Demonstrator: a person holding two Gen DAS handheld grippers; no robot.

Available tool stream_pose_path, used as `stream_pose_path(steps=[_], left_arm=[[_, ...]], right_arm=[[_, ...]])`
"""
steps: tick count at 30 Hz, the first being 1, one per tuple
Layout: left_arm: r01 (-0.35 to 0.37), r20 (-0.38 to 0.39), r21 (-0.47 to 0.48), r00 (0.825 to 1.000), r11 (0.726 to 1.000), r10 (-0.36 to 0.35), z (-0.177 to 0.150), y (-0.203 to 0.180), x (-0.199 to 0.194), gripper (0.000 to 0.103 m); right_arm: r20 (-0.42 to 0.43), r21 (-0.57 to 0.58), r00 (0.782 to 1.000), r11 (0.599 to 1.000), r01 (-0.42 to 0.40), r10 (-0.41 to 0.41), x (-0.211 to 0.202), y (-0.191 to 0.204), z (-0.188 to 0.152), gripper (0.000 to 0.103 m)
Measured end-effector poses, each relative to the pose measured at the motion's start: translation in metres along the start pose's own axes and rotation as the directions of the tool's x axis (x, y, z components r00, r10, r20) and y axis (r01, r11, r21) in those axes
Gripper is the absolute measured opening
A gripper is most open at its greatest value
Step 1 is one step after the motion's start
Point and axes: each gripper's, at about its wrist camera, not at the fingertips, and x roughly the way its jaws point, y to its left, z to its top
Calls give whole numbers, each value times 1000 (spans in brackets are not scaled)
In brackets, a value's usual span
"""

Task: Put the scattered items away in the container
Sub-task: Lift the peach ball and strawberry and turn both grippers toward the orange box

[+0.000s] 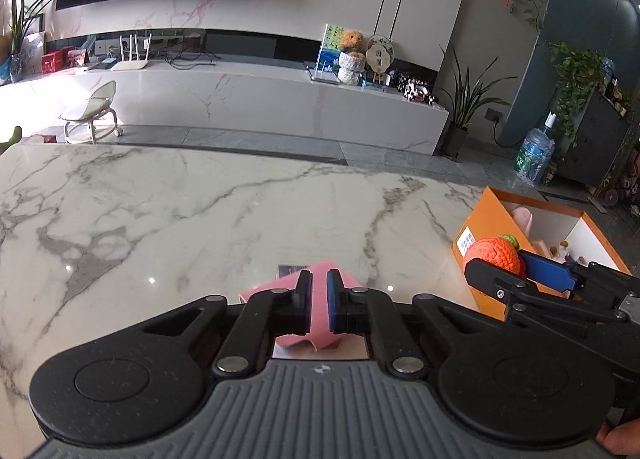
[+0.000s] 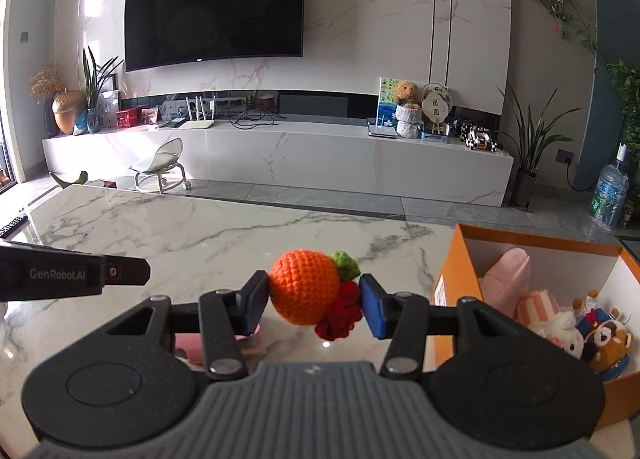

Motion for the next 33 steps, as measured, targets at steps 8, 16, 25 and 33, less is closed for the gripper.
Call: stream_pose_path(steps=[8, 16, 25, 33], left_arm=[[0, -73, -15, 997, 1000, -2, -33, 11, -5, 63], [-11, -33, 29, 999, 1000, 12, -61, 13, -10, 88], [-25, -33, -41, 999, 999, 24, -71, 33, 7, 90], [4, -74, -79, 997, 997, -10, -80, 39, 28, 90]], right_arm=[[-76, 31, 996, 999, -38, 40, -3, 0, -31, 52], [-94, 26, 992, 996, -80, 82, -4, 14, -45, 52], [-122, 20, 987, 994, -103, 105, 1, 20, -54, 52], [-181, 13, 977, 994, -109, 109, 19, 24, -66, 52]])
